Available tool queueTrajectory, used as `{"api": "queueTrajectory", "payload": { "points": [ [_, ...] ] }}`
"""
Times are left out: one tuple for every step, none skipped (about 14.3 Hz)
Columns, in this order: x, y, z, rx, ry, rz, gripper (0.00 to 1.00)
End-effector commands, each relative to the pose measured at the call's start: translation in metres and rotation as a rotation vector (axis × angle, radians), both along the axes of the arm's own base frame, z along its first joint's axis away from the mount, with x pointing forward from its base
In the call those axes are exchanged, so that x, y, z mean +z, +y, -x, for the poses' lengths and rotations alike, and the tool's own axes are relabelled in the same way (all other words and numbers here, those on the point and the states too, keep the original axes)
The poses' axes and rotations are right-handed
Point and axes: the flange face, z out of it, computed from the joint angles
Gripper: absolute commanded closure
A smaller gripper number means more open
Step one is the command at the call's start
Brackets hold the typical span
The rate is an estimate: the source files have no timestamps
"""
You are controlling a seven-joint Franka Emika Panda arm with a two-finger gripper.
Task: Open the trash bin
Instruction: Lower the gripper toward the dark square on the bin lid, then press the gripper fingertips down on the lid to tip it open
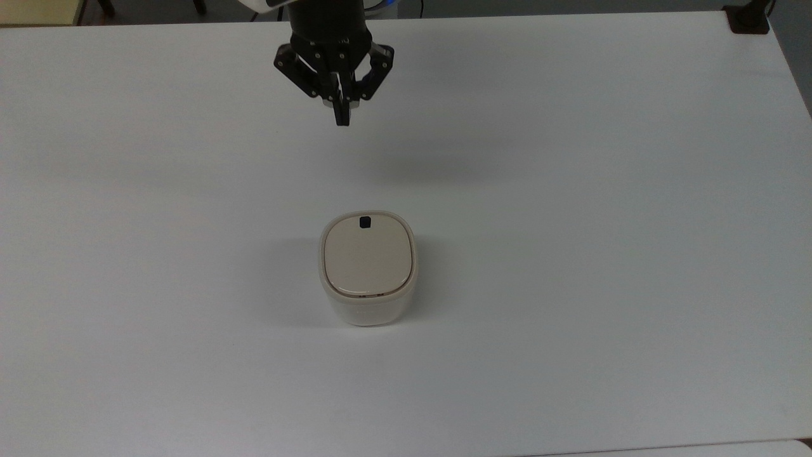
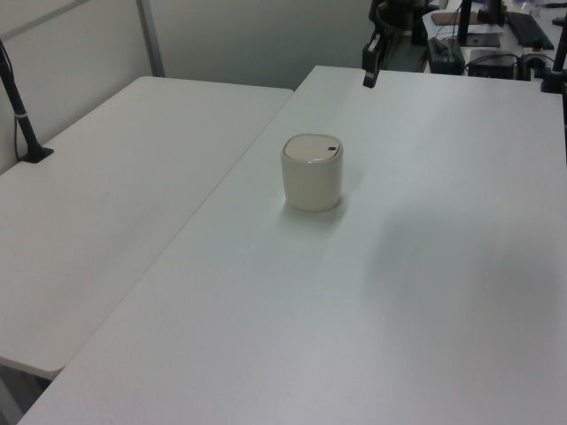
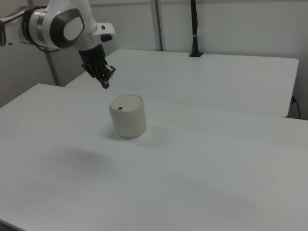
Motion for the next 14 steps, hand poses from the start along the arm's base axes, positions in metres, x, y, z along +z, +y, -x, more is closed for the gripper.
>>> {"api": "queueTrajectory", "payload": {
  "points": [
    [-0.027,0.013,-0.012,-0.032,-0.027,-0.01,0.95],
    [-0.031,0.019,-0.017,-0.059,-0.048,-0.01,0.95],
    [-0.039,0.019,-0.021,-0.087,-0.06,0.007,0.95],
    [-0.045,0.021,-0.026,-0.101,-0.068,0.03,0.95],
    [-0.054,0.028,-0.03,-0.107,-0.073,0.045,0.95],
    [-0.062,0.032,-0.035,-0.124,-0.088,0.048,0.95],
    [-0.069,0.032,-0.039,-0.129,-0.087,0.048,0.95],
    [-0.077,0.033,-0.041,-0.125,-0.08,0.058,0.95],
    [-0.083,0.036,-0.043,-0.11,-0.082,0.081,0.95],
    [-0.092,0.045,-0.047,-0.094,-0.087,0.095,0.95],
    [-0.098,0.046,-0.05,-0.103,-0.101,0.096,0.95],
    [-0.103,0.048,-0.053,-0.115,-0.111,0.099,0.95],
    [-0.11,0.048,-0.055,-0.122,-0.115,0.121,0.95],
    [-0.118,0.054,-0.058,-0.125,-0.114,0.136,0.95]
  ]
}}
